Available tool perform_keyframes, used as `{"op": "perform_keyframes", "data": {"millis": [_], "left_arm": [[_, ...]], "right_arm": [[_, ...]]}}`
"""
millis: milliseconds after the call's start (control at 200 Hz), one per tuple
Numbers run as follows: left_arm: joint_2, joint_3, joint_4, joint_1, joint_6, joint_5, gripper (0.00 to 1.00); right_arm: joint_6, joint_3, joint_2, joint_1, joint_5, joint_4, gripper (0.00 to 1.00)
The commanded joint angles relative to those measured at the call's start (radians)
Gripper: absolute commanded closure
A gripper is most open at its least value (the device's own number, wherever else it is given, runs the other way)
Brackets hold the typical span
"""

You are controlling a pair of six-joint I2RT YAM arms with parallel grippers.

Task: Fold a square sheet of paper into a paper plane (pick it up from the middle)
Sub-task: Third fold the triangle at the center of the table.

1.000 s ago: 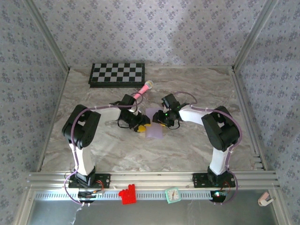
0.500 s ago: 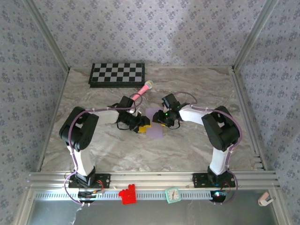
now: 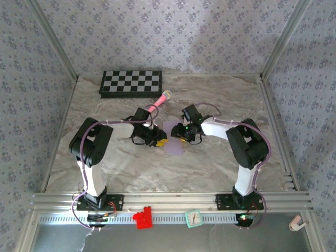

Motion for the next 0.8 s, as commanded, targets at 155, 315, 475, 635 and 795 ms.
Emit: {"op": "perform_keyframes", "data": {"millis": [155, 315, 475, 635, 795], "left_arm": [[0.018, 0.008, 0.038, 0.012, -0.038, -0.016, 0.79], [0.018, 0.001, 0.042, 0.015, -0.057, -0.018, 0.92], [0.001, 0.008, 0.031, 0.014, -0.08, -0.026, 1.0], [-0.031, 0.022, -0.026, 0.015, -0.095, -0.058, 1.0], [-0.05, 0.034, -0.052, 0.015, -0.134, -0.072, 1.0]], "right_arm": [[-0.022, -0.042, 0.012, -0.014, 0.03, -0.014, 0.53], [-0.062, -0.045, -0.036, -0.014, 0.027, 0.036, 0.51], [-0.145, -0.038, -0.113, -0.015, 0.039, 0.064, 0.43], [-0.267, -0.105, -0.241, 0.003, 0.122, 0.117, 0.27], [-0.43, -0.203, -0.353, 0.049, 0.182, 0.189, 0.21]]}}
